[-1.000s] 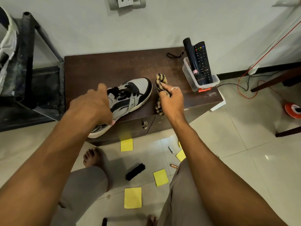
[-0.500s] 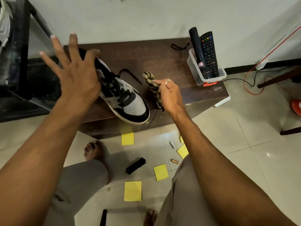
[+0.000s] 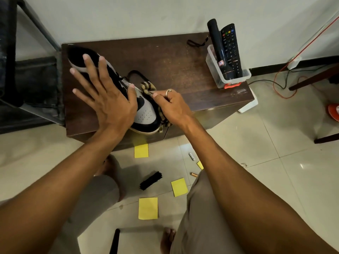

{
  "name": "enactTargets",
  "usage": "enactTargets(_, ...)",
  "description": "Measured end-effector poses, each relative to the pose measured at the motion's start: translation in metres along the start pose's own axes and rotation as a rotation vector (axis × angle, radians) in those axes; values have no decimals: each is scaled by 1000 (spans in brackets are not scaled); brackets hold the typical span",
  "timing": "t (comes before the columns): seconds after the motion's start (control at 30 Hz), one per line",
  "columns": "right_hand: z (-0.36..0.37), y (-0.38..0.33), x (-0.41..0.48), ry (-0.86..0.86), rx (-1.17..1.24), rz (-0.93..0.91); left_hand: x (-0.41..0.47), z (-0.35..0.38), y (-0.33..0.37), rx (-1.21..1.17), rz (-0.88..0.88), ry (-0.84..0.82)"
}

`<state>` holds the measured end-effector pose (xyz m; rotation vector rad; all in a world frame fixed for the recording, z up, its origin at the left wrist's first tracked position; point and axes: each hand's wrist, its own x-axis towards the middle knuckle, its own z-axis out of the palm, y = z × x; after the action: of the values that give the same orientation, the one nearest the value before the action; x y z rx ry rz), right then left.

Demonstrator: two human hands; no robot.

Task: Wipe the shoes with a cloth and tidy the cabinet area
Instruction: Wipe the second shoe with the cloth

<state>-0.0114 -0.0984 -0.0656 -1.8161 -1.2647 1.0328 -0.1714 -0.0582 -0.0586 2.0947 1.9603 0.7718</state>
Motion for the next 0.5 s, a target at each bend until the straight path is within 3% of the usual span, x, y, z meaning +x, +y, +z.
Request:
enactTargets(0.3,-31,-9,-36,-190,-111,-18,-2,14,-3,-25,14,18)
enactTargets(0.5,-17,-15,-22,-117,-164,-89,-1,19,-4,-20,29,21)
